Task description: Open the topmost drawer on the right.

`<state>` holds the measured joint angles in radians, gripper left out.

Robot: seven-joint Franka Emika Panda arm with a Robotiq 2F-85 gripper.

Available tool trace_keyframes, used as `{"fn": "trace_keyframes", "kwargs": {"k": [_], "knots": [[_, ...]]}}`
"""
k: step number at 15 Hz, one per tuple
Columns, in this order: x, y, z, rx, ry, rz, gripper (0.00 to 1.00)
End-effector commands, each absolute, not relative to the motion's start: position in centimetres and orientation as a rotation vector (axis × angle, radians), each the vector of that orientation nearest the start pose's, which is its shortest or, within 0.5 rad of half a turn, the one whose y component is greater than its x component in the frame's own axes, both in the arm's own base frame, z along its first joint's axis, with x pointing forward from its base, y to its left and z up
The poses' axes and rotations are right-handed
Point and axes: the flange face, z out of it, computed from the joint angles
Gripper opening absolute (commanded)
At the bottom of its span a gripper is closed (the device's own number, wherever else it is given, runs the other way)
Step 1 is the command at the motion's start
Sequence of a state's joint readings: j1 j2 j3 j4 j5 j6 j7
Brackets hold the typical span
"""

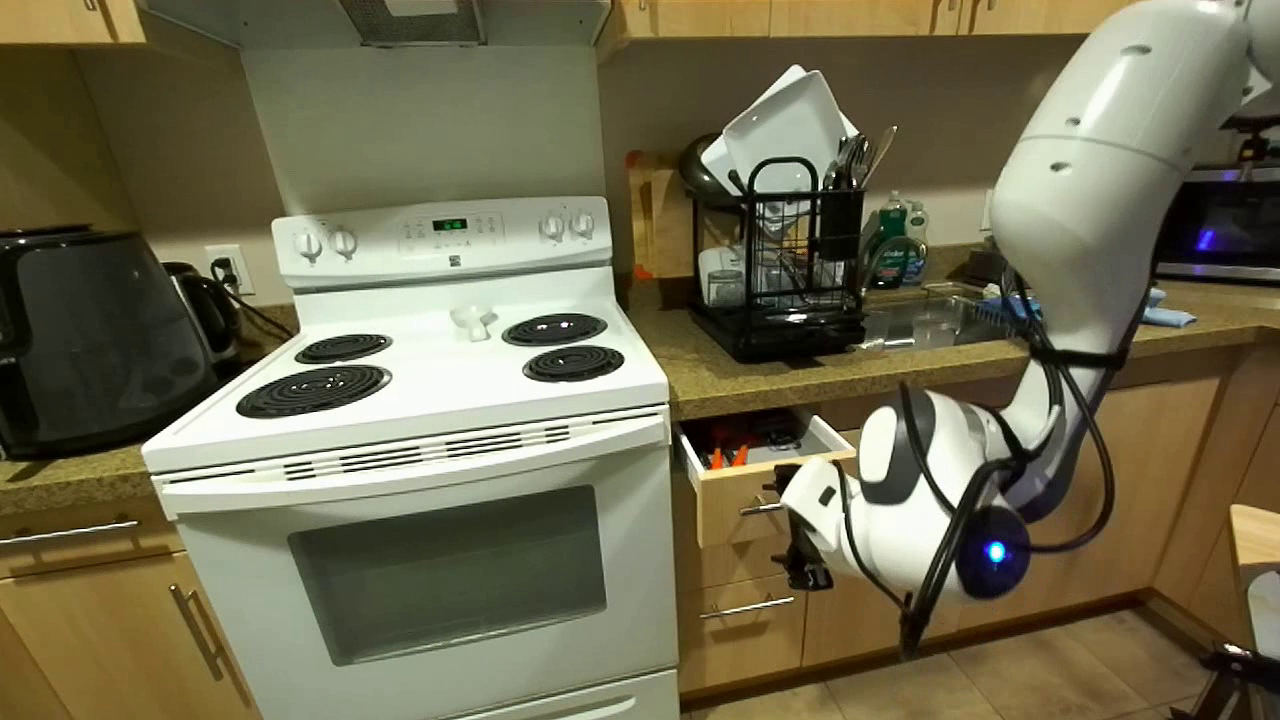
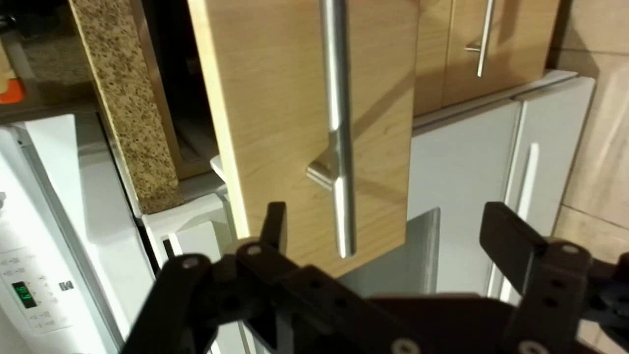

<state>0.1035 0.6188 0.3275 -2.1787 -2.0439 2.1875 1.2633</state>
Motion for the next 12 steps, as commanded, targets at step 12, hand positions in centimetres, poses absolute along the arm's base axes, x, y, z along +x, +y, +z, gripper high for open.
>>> {"fn": "trace_keyframes", "kwargs": {"k": [12], "knots": [[56.2,13.5,26.3,2.694,0.780,0.330,1.00]]}}
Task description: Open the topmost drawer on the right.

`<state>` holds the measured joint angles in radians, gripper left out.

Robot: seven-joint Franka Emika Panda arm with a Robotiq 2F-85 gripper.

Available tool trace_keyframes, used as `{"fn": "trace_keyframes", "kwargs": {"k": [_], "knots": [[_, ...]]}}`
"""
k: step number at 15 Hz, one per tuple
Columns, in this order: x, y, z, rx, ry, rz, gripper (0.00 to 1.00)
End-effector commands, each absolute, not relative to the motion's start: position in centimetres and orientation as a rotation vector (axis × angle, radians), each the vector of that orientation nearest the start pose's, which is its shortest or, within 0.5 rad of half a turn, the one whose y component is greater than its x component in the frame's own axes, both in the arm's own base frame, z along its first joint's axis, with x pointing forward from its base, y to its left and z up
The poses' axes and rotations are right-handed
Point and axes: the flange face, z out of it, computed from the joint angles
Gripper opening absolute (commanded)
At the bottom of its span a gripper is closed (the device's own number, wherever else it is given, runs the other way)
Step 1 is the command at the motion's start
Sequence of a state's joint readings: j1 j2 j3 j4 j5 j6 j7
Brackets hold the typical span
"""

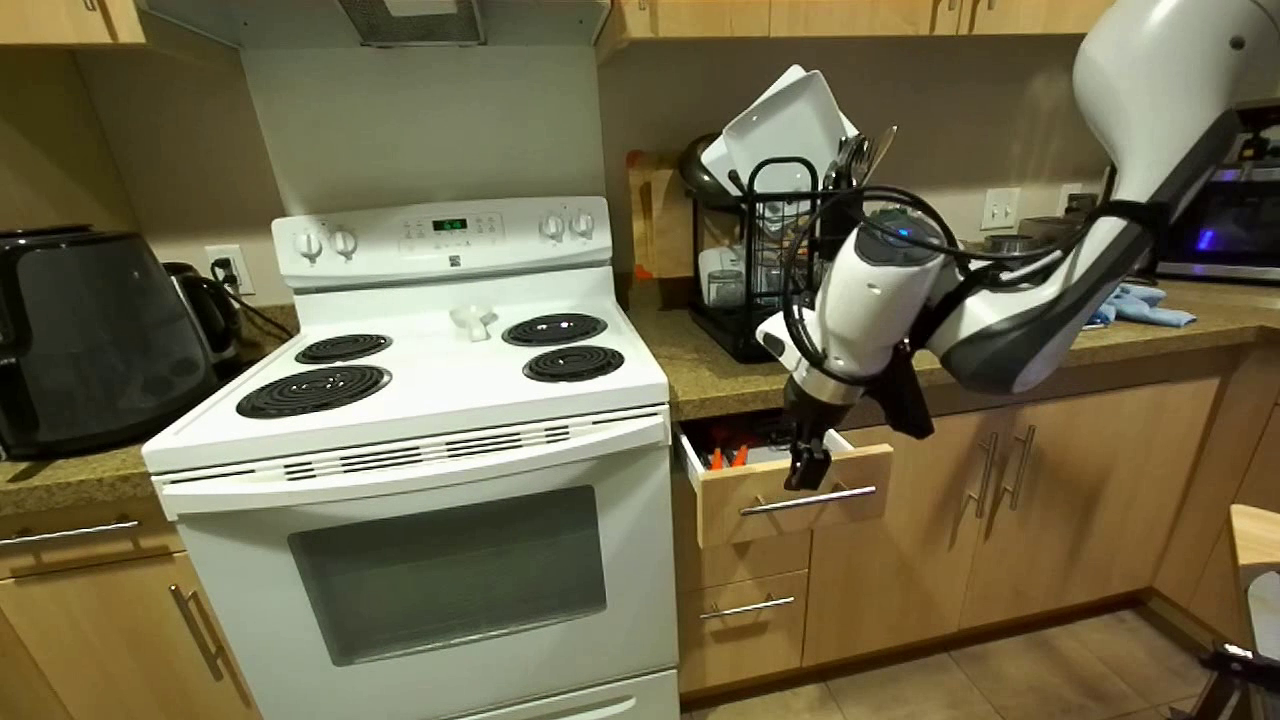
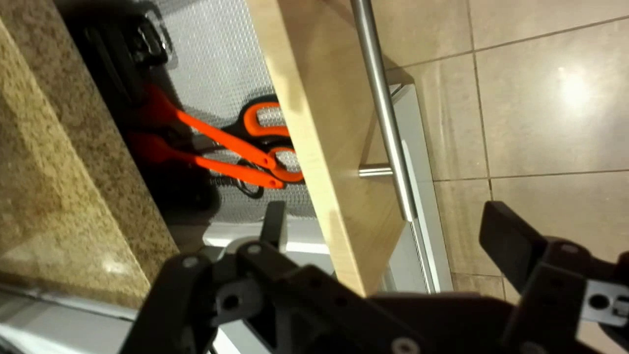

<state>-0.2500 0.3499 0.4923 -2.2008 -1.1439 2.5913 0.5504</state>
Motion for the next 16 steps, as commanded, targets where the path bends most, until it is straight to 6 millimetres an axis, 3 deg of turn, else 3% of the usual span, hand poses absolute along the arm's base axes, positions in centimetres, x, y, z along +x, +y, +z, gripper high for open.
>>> {"fn": "trace_keyframes", "kwargs": {"k": [1,5,7,11,16], "knots": [[57.4,13.0,27.8,-3.303,-0.909,-0.378,1.00],[61.3,12.1,32.4,-3.291,-0.790,-0.290,1.00],[62.2,12.1,33.2,-3.221,-0.809,-0.211,1.00],[62.4,12.5,32.6,-3.096,-0.959,-0.017,1.00],[62.9,9.9,30.9,-3.131,-1.029,0.167,1.00]]}}
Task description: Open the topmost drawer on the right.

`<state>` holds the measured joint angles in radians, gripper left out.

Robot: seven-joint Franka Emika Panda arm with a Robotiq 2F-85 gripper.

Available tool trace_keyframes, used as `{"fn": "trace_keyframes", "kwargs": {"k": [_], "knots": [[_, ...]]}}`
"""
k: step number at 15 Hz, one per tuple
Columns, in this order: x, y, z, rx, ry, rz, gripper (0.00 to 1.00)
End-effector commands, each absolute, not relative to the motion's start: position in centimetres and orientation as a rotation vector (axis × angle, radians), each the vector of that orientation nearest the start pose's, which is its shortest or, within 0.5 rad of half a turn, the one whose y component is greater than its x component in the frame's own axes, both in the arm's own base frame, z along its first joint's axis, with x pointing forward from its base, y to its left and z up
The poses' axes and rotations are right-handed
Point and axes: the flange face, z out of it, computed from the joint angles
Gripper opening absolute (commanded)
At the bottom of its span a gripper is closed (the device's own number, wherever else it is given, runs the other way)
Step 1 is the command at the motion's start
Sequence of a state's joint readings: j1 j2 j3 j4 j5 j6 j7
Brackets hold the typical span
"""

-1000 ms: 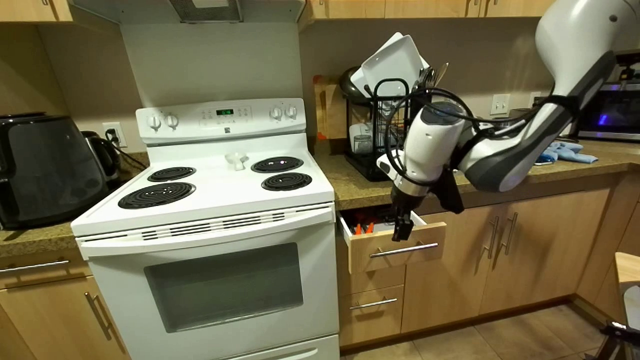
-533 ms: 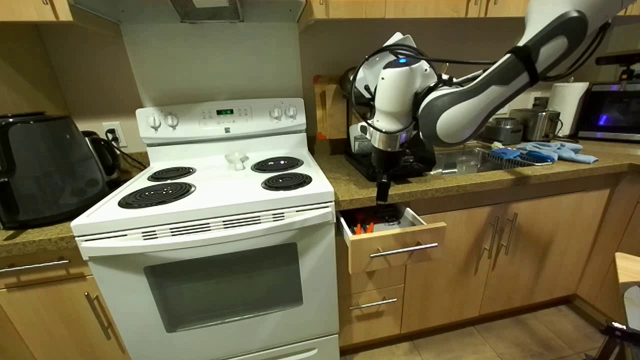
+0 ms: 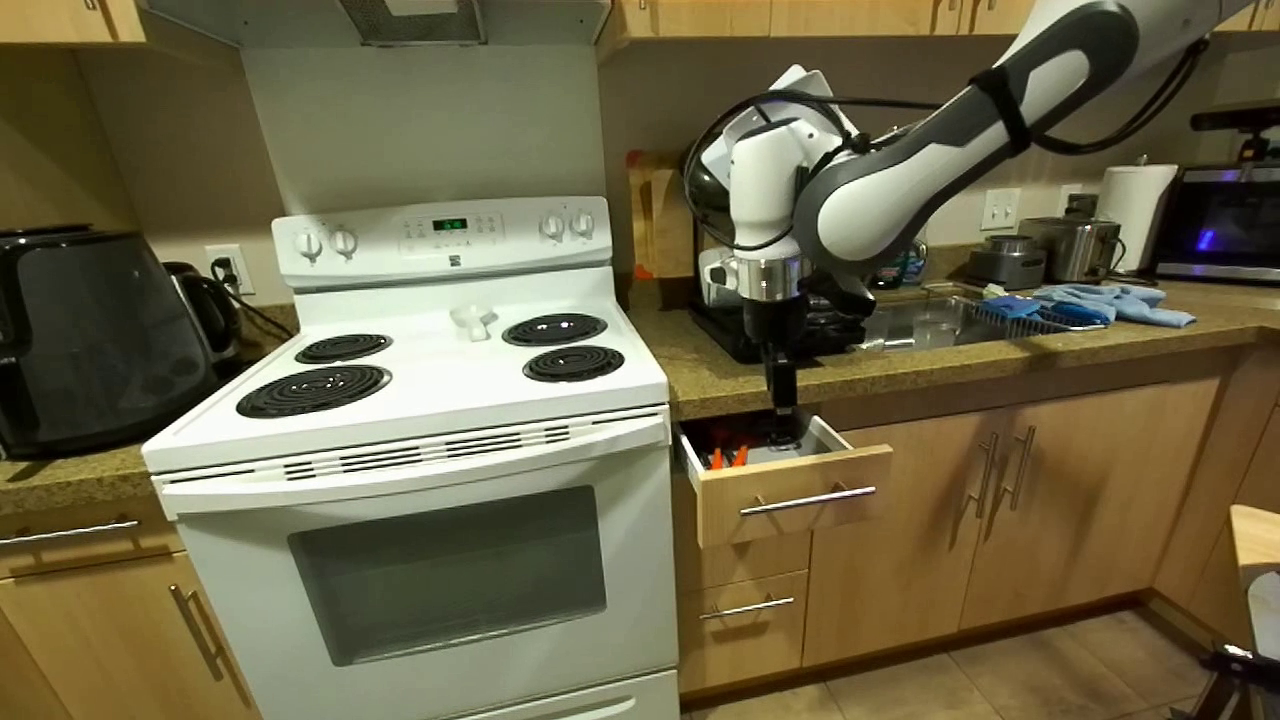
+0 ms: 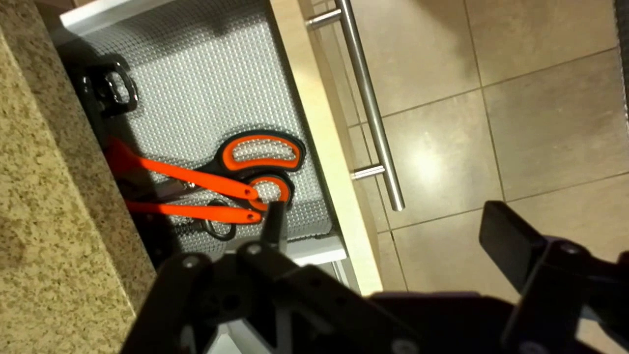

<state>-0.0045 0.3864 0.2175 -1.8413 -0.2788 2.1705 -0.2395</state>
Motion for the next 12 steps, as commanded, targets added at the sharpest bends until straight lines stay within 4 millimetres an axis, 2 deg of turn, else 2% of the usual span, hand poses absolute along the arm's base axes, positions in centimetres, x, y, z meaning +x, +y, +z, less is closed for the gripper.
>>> {"fn": "trace_keyframes", "kwargs": {"k": [1,7,12], "knots": [[63.0,9.2,30.4,-3.140,-1.037,0.194,1.00],[62.9,5.6,25.5,-3.099,-1.119,0.324,1.00],[62.1,5.6,22.1,-3.012,-1.235,0.404,1.00]]}}
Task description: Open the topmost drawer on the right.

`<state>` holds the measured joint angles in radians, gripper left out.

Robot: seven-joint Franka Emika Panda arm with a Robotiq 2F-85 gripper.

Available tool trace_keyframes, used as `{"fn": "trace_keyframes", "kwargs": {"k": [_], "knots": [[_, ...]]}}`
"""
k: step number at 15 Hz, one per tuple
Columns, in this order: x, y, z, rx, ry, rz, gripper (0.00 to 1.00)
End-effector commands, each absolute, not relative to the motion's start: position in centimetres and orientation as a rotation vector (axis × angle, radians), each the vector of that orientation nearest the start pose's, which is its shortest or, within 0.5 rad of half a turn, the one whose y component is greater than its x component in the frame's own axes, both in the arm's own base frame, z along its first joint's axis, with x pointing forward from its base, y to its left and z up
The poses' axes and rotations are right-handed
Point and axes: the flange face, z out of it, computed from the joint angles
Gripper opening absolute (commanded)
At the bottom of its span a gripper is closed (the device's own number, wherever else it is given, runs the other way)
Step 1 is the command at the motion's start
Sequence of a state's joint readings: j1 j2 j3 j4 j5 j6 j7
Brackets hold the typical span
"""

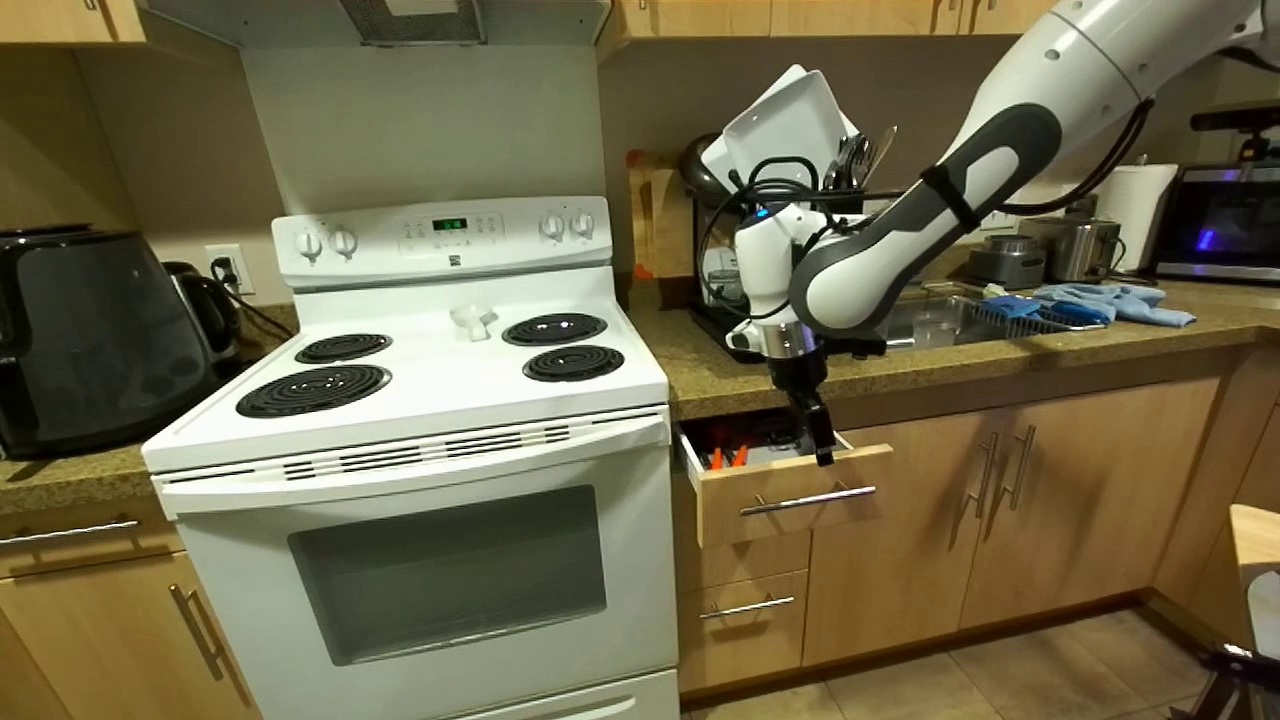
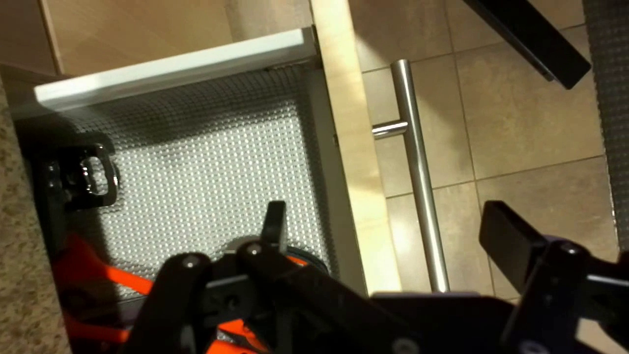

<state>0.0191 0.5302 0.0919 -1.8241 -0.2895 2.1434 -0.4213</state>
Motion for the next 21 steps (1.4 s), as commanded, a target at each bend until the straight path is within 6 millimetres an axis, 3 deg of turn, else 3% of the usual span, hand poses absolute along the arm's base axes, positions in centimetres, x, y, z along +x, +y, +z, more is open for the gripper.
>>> {"fn": "trace_keyframes", "kwargs": {"k": [1,7,15,21], "knots": [[62.0,5.9,21.7,-2.997,-1.266,0.413,1.00],[61.7,7.3,20.6,-2.874,-1.439,0.425,1.00],[61.0,6.6,18.8,-2.775,-1.492,0.475,1.00],[58.5,11.6,18.9,-2.665,-1.536,0.444,1.00]]}}
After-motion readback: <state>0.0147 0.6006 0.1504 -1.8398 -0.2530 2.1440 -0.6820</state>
